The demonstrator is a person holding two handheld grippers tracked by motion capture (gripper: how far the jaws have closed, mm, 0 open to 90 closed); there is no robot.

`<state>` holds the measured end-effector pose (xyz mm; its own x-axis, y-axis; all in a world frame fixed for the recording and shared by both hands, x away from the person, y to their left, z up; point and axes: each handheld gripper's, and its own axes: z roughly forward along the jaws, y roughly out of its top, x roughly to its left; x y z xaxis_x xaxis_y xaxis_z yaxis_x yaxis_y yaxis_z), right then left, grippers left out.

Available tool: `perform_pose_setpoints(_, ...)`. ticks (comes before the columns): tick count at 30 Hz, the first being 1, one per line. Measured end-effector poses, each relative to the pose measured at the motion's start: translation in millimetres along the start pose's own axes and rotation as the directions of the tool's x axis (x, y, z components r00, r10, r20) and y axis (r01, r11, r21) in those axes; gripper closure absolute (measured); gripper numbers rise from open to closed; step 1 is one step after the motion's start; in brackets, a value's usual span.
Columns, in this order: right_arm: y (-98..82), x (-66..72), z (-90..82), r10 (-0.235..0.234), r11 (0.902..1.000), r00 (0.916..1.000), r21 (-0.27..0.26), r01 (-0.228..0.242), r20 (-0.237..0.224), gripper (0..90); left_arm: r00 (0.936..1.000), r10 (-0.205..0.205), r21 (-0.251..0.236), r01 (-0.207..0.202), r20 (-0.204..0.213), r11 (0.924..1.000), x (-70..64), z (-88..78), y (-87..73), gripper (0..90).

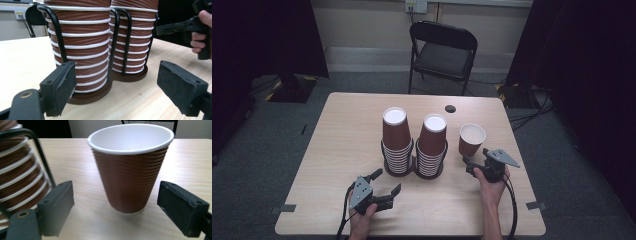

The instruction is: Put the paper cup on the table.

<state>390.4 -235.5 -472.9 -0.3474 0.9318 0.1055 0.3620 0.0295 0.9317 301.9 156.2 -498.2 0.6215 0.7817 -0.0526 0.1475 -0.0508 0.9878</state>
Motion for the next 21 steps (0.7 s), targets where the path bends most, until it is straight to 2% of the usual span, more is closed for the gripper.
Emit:
perform_pose_setpoints(11,1.1,29.7,-27.1,-0.036,0.9967,0.9989,-0.074,0.033,-0.031,15.9,0.9996,-0.011,0.007,0.011,-0.025,0.9999,-0.3,1.0,0.4,15.7)
perform_pose_setpoints(21,-20.8,55.4,-42.4,-0.044,0.9945,0.9971,-0.098,0.038,-0.062,15.7,0.9994,-0.012,0.006,0.012,-0.031,0.9999,-0.6,1.0,0.3,15.9)
